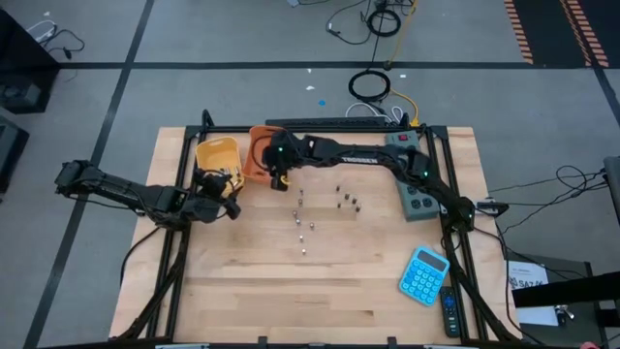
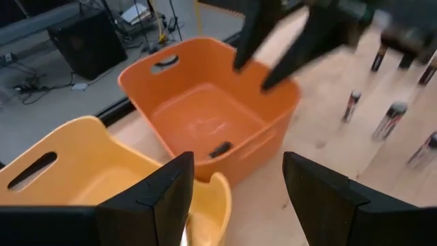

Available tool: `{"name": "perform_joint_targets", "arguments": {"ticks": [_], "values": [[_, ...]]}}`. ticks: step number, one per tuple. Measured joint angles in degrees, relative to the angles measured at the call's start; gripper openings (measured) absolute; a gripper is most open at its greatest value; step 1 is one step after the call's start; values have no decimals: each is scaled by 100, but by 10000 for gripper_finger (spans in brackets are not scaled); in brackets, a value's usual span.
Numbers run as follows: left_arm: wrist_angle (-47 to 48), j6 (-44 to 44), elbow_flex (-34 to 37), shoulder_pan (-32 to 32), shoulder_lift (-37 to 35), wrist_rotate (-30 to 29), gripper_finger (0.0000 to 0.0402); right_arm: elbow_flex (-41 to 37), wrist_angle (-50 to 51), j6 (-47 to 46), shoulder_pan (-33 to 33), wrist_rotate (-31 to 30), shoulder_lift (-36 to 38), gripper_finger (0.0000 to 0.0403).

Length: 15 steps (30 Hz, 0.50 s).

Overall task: Sort batteries
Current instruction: Put the black battery into the orange bin

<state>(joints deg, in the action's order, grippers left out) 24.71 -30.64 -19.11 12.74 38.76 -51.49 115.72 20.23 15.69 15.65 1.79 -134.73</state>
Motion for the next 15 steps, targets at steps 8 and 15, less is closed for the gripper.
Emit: {"name": "perform_joint_targets", "arguments": {"ticks": [8,15], "values": [[23,-1,-300,-212,-2,1006,235,-2,803,396,10,-8,-42,130],[421,7,-623,-344,0,1353,235,-6,1386,630,6,-57,-1,129]]}}
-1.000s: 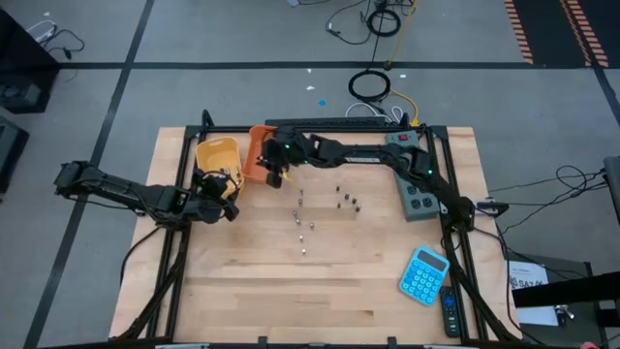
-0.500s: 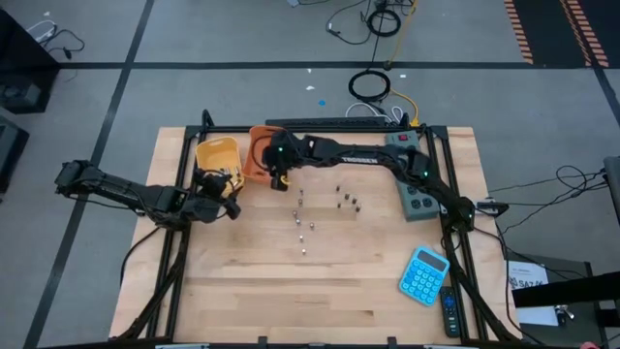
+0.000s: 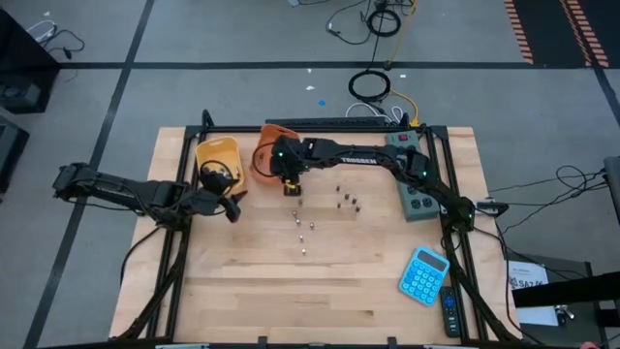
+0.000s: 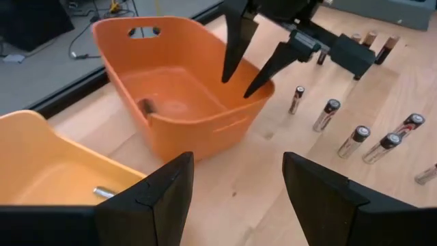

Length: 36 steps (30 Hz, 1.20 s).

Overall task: Sort batteries
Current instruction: Put the black battery into the orange bin

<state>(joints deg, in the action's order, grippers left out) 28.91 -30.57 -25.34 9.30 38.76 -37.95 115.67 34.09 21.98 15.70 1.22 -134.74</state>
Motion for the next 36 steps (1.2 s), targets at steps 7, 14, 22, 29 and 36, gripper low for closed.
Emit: {"name": "perform_joint_targets", "arguments": {"ticks": [7,14,22,29,36], "values": [[55,132,-171,0,-2,44,235,-1,704,283,-24,-33,317,129],[39,213,-188,10,8,193,235,-9,410,97,-126,-455,749,129],[-96,730,-187,358,23,271,235,-801,755,-454,-644,-526,1811,129],[-615,1004,112,509,170,190,235,-3682,-255,-1396,-914,-1257,3334,129],[-817,692,201,505,427,188,235,-5517,-818,-2555,-1039,-1576,4819,129]]}}
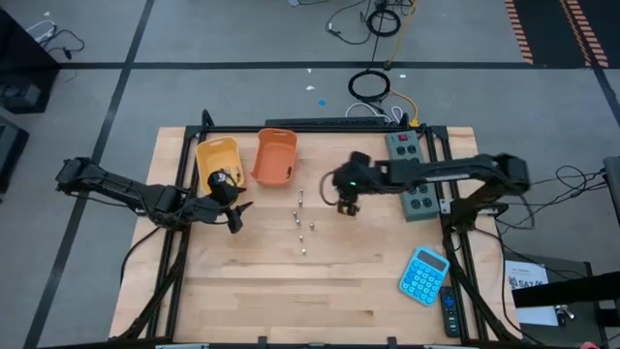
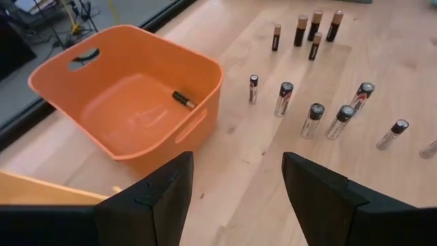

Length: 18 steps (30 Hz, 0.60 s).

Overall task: Sort batteries
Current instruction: Put the black battery into the orange bin

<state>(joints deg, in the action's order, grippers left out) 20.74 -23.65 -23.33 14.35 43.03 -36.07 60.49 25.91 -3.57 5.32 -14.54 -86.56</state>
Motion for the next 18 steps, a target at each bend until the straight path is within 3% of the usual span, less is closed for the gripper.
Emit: {"name": "perform_joint_targets", "arguments": {"ticks": [5,18], "values": [[-241,-149,4,0,144,-127,235,-730,33,-859,-407,-593,408,129],[-652,173,7,-7,174,-210,235,-1965,-1125,-2360,-1342,-1756,439,129]]}}
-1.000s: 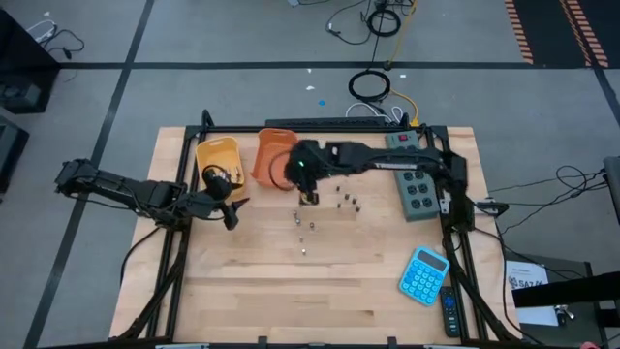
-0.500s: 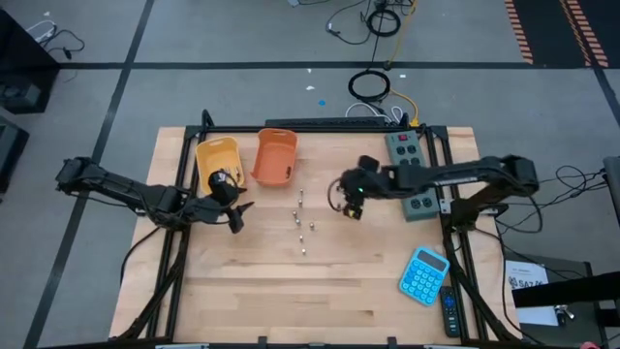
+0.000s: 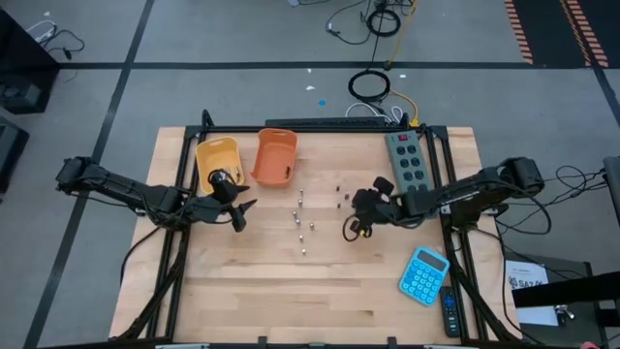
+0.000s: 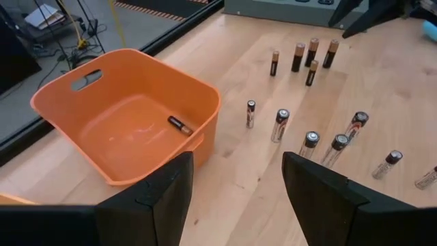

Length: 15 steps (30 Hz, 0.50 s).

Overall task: Sort batteries
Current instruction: Put the black battery into the orange bin

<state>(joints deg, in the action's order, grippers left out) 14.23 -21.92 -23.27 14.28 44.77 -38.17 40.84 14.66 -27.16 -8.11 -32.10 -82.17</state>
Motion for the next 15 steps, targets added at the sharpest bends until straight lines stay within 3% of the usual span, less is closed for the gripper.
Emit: {"name": "perform_joint_targets", "arguments": {"ticks": [9,15], "values": [[-1,20,0,0,0,9,235,-434,-185,-993,-439,-917,-30,129],[16,35,0,0,0,14,235,-795,-1052,-1258,-521,-991,-69,129]]}}
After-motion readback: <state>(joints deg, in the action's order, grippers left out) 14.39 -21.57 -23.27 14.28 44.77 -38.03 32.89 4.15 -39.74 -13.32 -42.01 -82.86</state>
